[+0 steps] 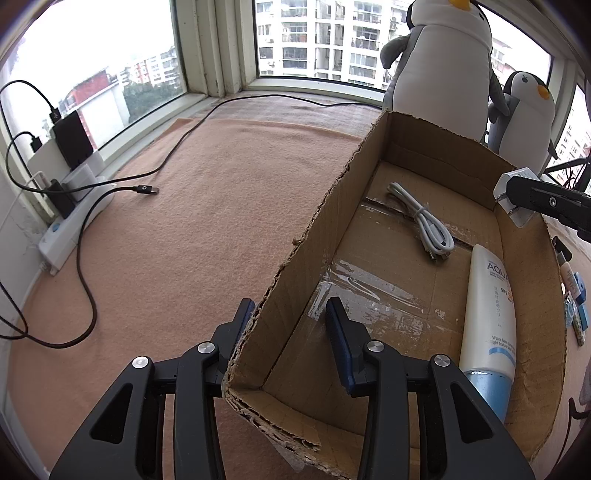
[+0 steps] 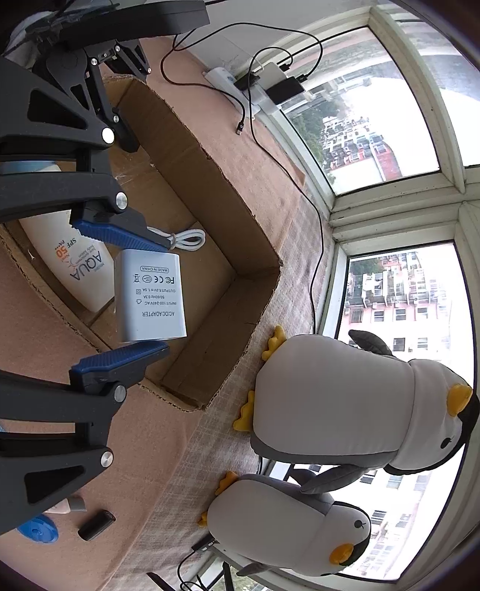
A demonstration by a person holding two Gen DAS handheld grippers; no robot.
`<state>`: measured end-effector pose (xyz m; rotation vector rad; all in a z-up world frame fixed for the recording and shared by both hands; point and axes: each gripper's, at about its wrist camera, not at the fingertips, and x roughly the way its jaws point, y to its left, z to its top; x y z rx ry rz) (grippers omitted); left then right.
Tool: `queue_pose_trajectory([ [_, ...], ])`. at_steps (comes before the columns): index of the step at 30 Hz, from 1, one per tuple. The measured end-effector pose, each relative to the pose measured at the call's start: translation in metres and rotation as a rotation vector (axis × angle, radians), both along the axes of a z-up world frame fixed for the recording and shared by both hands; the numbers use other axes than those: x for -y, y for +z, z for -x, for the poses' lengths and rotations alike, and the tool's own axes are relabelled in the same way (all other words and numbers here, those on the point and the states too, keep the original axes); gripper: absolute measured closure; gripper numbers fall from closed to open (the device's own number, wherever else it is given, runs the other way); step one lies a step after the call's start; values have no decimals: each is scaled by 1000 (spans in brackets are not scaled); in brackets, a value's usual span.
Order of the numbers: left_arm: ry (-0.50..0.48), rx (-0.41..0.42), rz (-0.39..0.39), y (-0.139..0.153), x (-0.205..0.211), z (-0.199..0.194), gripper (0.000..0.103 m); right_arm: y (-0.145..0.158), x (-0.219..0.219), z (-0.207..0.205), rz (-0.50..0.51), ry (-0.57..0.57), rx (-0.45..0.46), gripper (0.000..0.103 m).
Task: Organize rigid objects
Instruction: 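Carry the charger plug into the box and open the right gripper, then move the right gripper back toward the remaining items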
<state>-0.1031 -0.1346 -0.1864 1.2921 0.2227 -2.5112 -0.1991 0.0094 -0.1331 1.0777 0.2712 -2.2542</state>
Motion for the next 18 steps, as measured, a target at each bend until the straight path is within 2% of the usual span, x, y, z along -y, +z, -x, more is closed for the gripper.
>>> queue_pose_trajectory([
  [3, 0, 0, 0, 0, 0, 0, 65, -1, 3, -1, -2, 9, 4, 58],
  [4, -1, 0, 1, 0, 0, 0, 65, 0, 3, -1, 1, 9, 2, 53],
  [5, -1, 1, 1, -1, 0, 0, 65, 1, 3, -2, 6, 7, -3, 41],
  [7, -1, 0, 3, -1, 0, 0, 65, 6, 1, -4, 23, 0, -20, 23],
  [18, -1, 0, 4, -2, 0, 2, 65, 17, -11, -9, 44, -23, -27, 22],
])
